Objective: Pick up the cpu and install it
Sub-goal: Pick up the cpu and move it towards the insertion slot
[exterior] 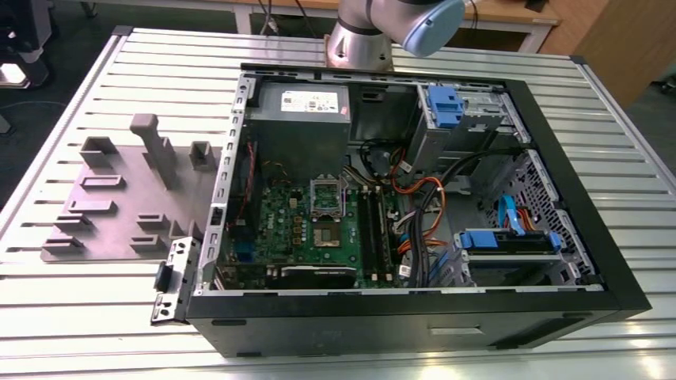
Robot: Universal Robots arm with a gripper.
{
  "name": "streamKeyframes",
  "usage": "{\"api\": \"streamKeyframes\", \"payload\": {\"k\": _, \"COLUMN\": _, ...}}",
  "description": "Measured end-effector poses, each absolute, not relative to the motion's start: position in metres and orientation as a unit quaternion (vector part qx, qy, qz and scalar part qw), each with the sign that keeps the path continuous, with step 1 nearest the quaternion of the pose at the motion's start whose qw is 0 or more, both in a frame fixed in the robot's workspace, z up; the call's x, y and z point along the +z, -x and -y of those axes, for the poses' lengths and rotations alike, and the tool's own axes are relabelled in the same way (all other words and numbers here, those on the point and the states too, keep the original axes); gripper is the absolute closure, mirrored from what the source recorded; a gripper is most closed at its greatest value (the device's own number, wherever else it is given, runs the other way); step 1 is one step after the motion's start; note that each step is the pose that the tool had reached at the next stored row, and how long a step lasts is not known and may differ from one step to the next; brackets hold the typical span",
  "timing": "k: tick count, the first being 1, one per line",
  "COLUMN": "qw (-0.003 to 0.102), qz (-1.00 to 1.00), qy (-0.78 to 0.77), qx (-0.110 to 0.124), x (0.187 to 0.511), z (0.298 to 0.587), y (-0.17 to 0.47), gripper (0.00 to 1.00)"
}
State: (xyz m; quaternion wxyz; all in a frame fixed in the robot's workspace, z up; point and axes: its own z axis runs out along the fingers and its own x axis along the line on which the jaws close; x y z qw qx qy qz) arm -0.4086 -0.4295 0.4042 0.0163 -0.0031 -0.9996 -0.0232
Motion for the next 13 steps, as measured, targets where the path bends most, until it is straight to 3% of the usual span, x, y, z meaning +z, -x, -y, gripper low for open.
{"api": "streamKeyframes", "payload": {"k": 13, "qw": 0.016, "qz": 1.0, "qy": 0.003, "qx": -0.023, "x": 0.4042, "z": 0.4295, "y": 0.4021, "gripper": 0.53}}
